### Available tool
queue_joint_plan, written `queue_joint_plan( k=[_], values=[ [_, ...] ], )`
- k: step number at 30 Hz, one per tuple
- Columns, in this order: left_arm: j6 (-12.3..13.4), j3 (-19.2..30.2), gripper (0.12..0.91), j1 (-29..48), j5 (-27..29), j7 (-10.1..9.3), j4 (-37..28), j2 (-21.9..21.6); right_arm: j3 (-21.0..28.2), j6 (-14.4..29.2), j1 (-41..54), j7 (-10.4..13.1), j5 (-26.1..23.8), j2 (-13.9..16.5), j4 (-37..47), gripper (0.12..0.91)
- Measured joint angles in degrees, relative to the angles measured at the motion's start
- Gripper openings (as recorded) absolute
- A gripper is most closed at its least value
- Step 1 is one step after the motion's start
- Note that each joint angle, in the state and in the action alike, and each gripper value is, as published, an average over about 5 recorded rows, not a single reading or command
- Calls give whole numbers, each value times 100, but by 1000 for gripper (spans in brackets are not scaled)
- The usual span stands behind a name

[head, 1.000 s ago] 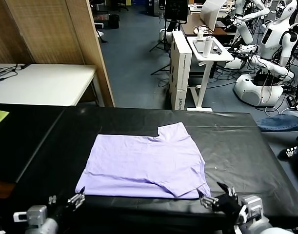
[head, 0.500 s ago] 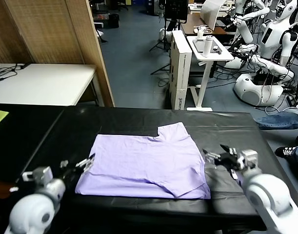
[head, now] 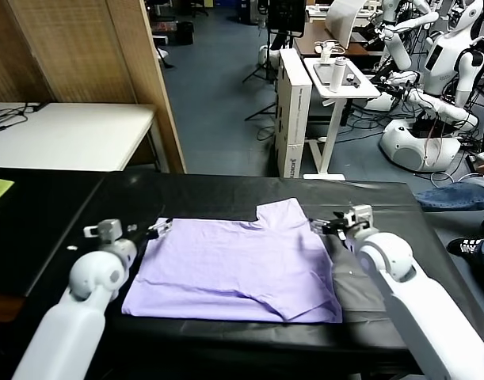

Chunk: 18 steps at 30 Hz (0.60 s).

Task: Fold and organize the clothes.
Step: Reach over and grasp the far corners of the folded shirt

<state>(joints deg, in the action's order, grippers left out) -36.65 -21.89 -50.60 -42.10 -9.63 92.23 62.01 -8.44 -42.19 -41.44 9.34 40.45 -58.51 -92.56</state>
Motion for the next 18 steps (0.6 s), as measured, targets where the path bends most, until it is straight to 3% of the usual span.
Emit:
queue_joint_plan(
  k=[14,18],
  values=[
    [90,147,907,293,267,169,-659,119,194,0,339,-26,-98,-328,536,895],
    [114,147,907,274,284,175,-681,130,176,0,336,-40,-141,-395,642,810]
  ],
)
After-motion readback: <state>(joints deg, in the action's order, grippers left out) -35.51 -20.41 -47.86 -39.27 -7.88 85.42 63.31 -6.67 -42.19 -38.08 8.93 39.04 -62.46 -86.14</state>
